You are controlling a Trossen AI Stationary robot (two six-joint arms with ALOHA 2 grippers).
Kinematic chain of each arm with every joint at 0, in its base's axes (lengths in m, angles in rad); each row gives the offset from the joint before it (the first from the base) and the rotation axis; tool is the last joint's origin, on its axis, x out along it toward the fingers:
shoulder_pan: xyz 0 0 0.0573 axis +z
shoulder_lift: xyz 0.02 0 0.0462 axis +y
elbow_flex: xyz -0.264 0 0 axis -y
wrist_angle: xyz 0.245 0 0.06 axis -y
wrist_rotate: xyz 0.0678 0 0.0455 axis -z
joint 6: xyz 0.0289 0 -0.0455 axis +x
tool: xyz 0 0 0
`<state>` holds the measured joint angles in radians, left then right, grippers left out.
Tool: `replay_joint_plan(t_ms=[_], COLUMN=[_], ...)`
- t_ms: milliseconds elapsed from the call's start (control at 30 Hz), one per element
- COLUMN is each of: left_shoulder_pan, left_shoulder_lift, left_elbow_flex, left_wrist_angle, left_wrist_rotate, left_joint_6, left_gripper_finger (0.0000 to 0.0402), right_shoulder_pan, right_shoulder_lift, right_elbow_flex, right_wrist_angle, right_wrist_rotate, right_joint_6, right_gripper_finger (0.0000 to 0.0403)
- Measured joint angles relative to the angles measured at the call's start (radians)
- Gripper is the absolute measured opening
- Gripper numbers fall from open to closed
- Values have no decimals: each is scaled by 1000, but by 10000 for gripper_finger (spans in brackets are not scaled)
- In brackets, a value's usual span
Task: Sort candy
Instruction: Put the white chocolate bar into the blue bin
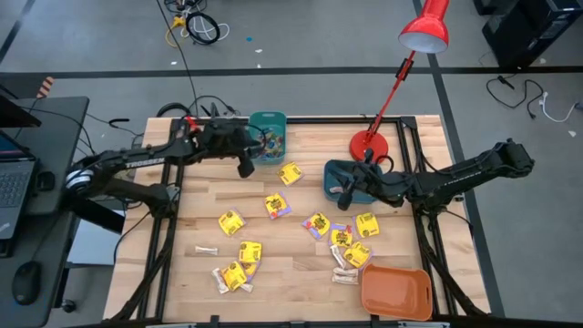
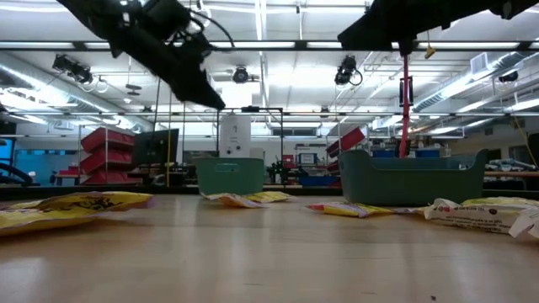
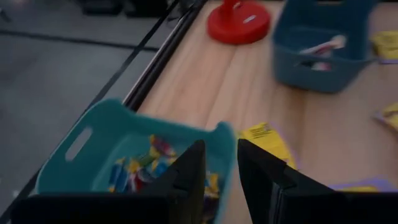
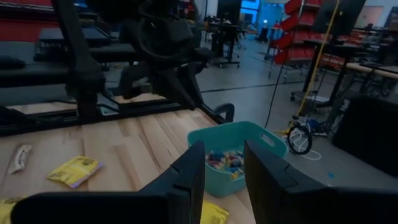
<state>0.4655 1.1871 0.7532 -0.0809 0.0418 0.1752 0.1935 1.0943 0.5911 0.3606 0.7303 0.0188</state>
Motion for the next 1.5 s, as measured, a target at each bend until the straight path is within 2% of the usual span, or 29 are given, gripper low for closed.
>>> replay_joint_plan(t_ms=[167,300,500,767,933,1067,1167,1333,1500], left_shoulder_pan=[-97,-186,-291,-356,-371,-372,-373,-376,-376], left_shoulder_lift=[-84,-130,-147,-148,-148,-148,-148,-148,-148], left_elbow_flex=[-5,-28,-73,-154,-201,-259,-300,-366,-441], left_wrist_angle=[-31,-92,-120,-106,-44,52,113,196,314], left_wrist_rotate=[9,92,59,-11,-74,-76,-80,-145,-145], left_joint_6=[38,126,134,130,102,101,84,49,51], left_gripper_finger=[97,97,97,97,97,97,97,97,97], right_shoulder_pan=[3,3,3,12,21,34,46,57,66], right_shoulder_lift=[3,45,161,355,464,552,615,691,755], right_elbow_flex=[25,80,209,418,519,568,585,589,591], right_wrist_angle=[-22,-28,-88,-197,-243,-259,-264,-238,-257], right_wrist_rotate=[-2,-19,-26,-36,-80,-122,-127,-129,-129], right_joint_6=[-9,-62,-122,-155,-123,-117,-100,-40,-25], right_gripper_finger=[98,98,100,101,106,111,116,127,136])
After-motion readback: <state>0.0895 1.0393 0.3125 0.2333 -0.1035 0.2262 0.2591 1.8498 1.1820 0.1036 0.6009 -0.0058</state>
